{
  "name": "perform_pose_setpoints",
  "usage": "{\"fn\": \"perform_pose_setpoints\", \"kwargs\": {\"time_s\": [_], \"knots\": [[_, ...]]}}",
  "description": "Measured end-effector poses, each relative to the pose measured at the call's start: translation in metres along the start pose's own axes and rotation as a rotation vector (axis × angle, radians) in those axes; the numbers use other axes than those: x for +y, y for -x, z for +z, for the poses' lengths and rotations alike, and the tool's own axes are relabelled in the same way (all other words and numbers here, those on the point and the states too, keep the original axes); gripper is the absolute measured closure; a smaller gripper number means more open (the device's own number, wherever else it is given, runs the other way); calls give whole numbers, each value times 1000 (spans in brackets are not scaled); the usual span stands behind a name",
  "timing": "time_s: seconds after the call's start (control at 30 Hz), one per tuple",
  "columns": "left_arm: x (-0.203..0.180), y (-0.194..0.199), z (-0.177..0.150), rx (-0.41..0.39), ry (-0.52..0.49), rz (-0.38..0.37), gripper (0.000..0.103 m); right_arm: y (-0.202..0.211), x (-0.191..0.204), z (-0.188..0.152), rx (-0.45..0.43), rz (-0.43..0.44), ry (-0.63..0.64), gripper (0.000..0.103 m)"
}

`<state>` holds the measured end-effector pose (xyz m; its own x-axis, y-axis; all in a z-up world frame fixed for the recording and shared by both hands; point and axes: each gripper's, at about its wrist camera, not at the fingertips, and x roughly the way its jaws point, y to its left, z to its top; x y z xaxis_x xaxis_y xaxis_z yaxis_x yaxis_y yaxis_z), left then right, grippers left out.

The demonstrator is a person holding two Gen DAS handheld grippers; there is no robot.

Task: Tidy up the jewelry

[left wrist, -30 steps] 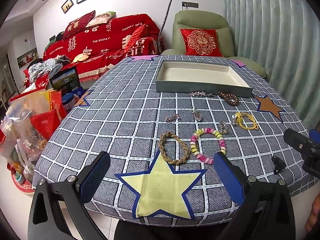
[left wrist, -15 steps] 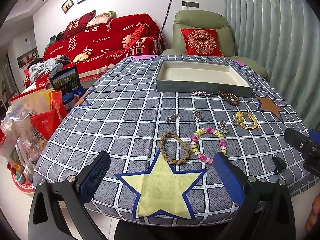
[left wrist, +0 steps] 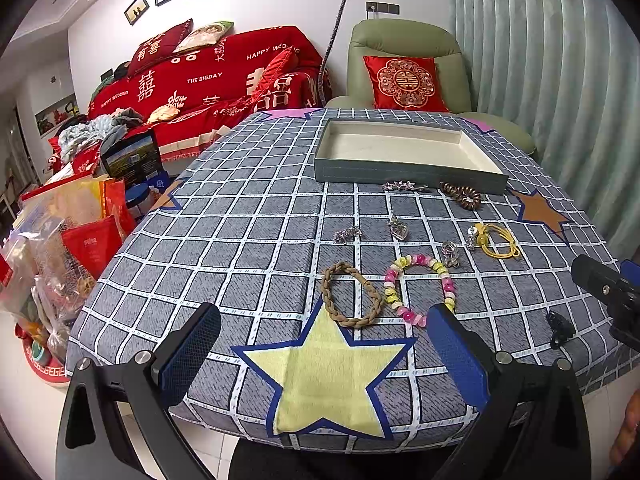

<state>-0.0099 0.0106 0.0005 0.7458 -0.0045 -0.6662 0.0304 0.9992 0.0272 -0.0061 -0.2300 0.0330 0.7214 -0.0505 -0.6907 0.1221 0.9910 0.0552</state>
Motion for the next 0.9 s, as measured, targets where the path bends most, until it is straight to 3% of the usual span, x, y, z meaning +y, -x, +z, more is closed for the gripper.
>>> {"fn": "perform_pose_setpoints", "kwargs": {"time_s": [0.9], "knots": [[1, 0, -1, 2, 0, 1, 0, 2, 1, -2, 3, 2, -3, 0]]}}
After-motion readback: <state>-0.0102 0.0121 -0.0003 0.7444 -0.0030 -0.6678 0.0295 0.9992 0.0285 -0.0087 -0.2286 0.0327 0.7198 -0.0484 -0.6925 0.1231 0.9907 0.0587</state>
